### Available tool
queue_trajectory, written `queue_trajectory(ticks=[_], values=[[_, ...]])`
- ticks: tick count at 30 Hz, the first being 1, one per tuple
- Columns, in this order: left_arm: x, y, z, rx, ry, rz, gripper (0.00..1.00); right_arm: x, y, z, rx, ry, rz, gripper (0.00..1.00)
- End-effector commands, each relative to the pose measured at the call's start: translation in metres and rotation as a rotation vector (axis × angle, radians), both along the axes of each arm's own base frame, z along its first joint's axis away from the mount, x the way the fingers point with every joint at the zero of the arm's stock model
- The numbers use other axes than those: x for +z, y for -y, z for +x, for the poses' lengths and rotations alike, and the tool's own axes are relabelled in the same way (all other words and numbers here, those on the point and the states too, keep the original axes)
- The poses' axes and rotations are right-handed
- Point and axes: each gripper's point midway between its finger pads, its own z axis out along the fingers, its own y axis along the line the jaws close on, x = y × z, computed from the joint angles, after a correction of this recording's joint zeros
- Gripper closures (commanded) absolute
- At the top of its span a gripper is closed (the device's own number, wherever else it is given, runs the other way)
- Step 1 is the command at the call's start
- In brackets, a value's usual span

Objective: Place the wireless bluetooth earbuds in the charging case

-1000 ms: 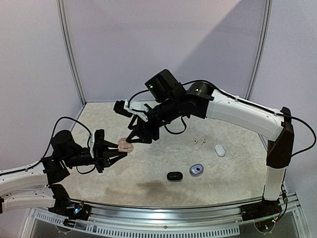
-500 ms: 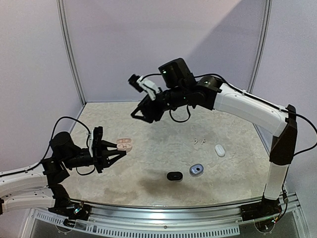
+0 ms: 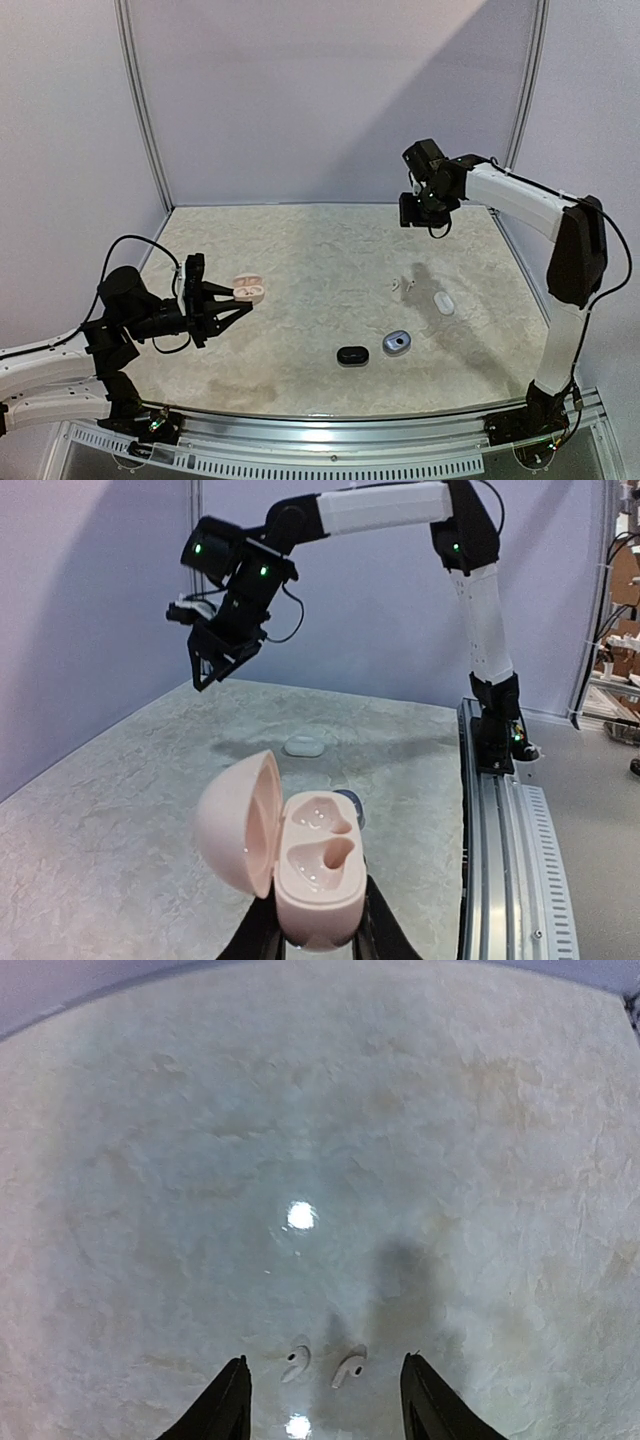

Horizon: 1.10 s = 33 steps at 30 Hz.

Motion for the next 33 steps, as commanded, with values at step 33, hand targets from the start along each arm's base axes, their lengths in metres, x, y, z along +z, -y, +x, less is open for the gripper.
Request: queue_trajectory(ticks=[33], values=[[-0.007, -0.006, 0.007, 0.035, 0.008, 0.004, 1.0, -0.169, 0.035, -0.059, -0.068, -0.522, -0.265, 0.62]])
